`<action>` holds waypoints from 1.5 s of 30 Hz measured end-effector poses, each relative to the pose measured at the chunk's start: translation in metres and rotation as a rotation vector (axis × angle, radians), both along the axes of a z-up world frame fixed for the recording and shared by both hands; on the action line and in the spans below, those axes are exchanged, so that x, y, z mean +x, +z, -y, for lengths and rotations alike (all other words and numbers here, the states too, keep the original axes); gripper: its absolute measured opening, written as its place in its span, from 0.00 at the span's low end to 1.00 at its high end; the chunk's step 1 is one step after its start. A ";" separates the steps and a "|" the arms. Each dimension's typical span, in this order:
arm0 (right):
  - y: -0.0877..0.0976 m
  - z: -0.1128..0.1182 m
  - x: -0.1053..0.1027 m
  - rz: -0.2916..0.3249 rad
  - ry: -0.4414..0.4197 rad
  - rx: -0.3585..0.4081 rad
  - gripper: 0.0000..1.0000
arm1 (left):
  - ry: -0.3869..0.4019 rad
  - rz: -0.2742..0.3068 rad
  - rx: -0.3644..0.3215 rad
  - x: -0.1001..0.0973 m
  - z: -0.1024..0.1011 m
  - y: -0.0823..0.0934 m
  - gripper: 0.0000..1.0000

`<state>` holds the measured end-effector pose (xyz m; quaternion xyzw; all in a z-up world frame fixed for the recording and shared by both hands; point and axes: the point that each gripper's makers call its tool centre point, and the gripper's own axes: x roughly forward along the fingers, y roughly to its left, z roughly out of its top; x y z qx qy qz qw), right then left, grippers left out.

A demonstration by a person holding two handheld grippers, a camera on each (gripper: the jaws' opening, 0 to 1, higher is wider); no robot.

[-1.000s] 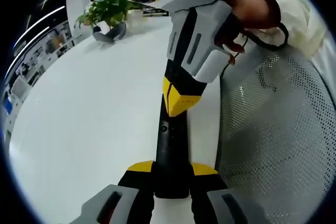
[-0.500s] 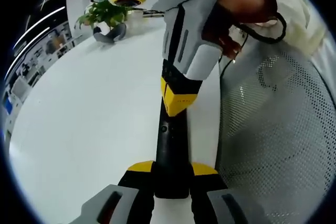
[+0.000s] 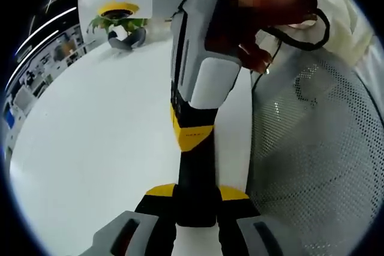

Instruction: Press the specified remote control buttons in sequence, fully releasing each button before pressing the next.

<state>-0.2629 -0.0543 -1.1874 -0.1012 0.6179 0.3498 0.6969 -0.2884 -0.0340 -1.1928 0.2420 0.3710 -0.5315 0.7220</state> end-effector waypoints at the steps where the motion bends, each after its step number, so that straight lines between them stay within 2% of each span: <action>1: 0.001 0.000 0.000 -0.002 -0.003 0.000 0.00 | 0.001 -0.001 -0.001 0.000 0.000 0.000 0.24; 10: -0.002 0.000 0.000 0.003 0.021 -0.013 0.00 | 0.014 -0.007 -0.012 0.000 0.001 0.000 0.24; 21: -0.002 0.000 0.002 0.001 -0.008 0.008 0.00 | 0.016 -0.004 -0.013 0.001 0.000 0.000 0.24; 25: 0.000 0.001 0.003 -0.022 -0.087 0.049 0.00 | 0.014 0.004 -0.014 0.001 0.000 -0.001 0.24; 31: 0.011 0.007 0.002 -0.010 -0.093 0.058 0.00 | 0.011 0.001 -0.019 0.002 0.000 0.000 0.24; 35: 0.011 0.004 -0.006 -0.055 -0.093 0.060 0.00 | 0.009 0.005 -0.020 0.002 0.000 0.000 0.24; 45: 0.003 0.004 -0.012 -0.066 -0.085 0.038 0.00 | 0.009 0.007 -0.018 0.001 0.000 -0.001 0.24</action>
